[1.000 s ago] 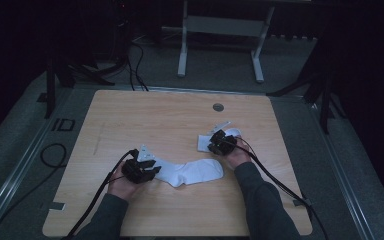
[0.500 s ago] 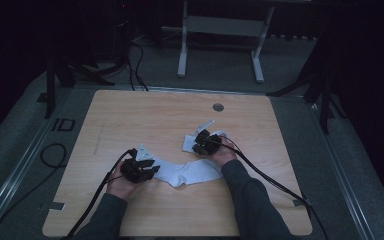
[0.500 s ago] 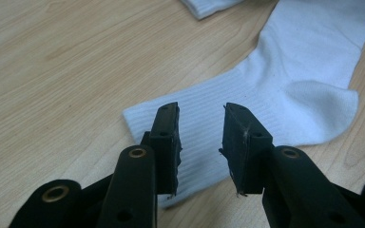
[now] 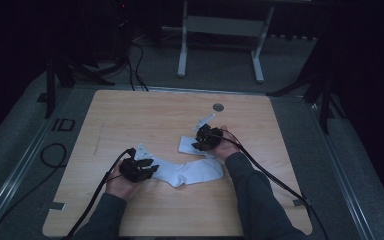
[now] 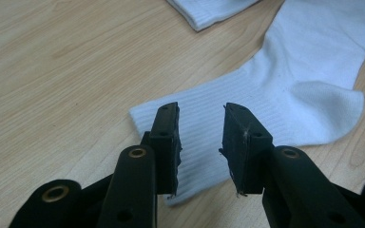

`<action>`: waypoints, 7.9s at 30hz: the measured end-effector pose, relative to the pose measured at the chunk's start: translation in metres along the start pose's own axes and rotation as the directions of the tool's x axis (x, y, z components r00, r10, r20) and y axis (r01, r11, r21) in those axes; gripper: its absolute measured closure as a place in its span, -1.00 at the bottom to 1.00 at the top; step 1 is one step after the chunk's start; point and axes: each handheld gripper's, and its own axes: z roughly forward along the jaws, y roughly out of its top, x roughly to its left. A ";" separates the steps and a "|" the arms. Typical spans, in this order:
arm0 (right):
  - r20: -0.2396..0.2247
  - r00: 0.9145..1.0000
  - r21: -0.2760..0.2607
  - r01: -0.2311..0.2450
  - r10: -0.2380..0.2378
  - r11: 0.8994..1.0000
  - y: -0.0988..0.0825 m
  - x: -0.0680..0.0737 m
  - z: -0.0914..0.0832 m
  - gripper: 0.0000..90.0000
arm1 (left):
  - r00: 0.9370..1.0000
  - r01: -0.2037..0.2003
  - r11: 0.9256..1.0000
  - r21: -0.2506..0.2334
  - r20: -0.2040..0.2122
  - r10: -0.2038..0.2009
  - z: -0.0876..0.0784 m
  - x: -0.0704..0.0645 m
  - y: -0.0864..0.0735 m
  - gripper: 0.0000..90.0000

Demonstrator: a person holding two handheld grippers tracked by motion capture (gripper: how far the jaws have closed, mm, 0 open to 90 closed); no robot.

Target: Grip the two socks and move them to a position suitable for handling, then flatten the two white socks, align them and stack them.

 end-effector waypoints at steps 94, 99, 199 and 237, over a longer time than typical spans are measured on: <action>0.087 0.995 -0.150 0.059 -0.046 0.987 -0.014 0.022 -0.138 0.83 | 0.999 0.036 0.999 -0.012 -0.024 -0.036 -0.007 0.010 -0.003 0.48; 0.069 0.996 -0.136 0.057 -0.048 0.989 -0.020 0.032 -0.137 0.83 | 0.999 0.038 0.999 -0.010 -0.024 -0.038 -0.006 0.010 -0.003 0.48; -0.174 0.973 -0.204 0.115 -0.151 0.972 0.052 0.127 0.002 0.98 | 0.993 0.111 0.987 0.114 -0.061 -0.104 0.012 0.028 -0.021 1.00; 0.020 0.996 -0.072 0.086 -0.084 0.994 0.028 0.087 -0.028 0.51 | 0.998 0.054 0.996 0.074 -0.039 -0.051 0.014 0.011 -0.011 0.99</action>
